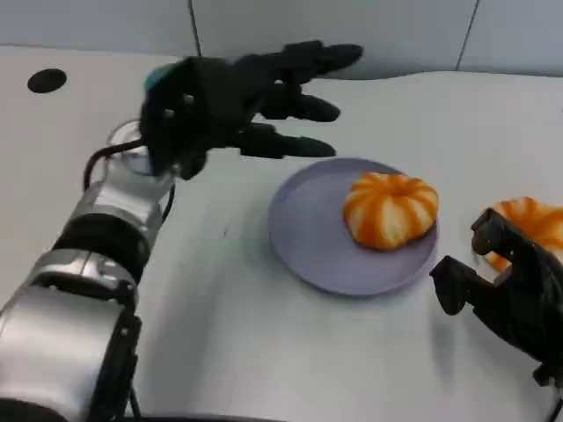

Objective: Grasp the bread from the table and place it into the plate.

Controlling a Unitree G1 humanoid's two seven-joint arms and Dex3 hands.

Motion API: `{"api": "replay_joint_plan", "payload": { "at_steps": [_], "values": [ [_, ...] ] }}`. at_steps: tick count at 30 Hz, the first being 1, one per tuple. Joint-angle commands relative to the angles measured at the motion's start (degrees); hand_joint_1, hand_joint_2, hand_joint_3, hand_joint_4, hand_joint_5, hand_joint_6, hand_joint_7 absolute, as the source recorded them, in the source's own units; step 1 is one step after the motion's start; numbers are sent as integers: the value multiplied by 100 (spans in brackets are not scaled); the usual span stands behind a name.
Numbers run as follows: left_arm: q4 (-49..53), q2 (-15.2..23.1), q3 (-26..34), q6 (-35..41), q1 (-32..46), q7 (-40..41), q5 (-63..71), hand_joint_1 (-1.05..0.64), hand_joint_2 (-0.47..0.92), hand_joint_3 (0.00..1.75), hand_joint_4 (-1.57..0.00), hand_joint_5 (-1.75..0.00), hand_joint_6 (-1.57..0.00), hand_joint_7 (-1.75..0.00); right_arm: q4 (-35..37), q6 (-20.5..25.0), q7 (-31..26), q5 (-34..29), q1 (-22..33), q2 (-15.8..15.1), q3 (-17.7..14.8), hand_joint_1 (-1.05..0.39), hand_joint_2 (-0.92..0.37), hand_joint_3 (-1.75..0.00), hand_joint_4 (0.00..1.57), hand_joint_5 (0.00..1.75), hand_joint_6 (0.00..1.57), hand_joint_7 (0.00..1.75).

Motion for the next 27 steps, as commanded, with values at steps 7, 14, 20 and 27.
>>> {"api": "replay_joint_plan", "payload": {
  "at_steps": [7, 14, 20, 27],
  "values": [
    [375, 422, 2341, 4001, 385, -2531, -2669, -70, 92, 41, -11, -109, -57, -1, 147, 42, 157, 53, -42, -131, -42, -39, -88, 0, 91, 175, 67, 175],
    [264, 643, 2800, 5007, 802, -2740, -3020, -78, 92, 43, -12, -124, -63, -6, 190, 31, 136, 28, -71, -131, -33, -41, -86, 0, 91, 175, 68, 175],
    [145, 756, 2942, 5459, 1526, -3093, -3114, -80, 92, 49, -9, -128, -64, -10, 334, 24, 294, 68, -143, -169, -80, -39, -87, 0, 90, 175, 66, 175],
    [-29, 741, 2803, 5440, 1896, -3379, -2994, -82, 92, 54, -11, -128, -33, -82, 433, -131, 328, -3, -155, -159, -78, -39, -88, -1, 90, 175, 64, 175]
  ]
}}
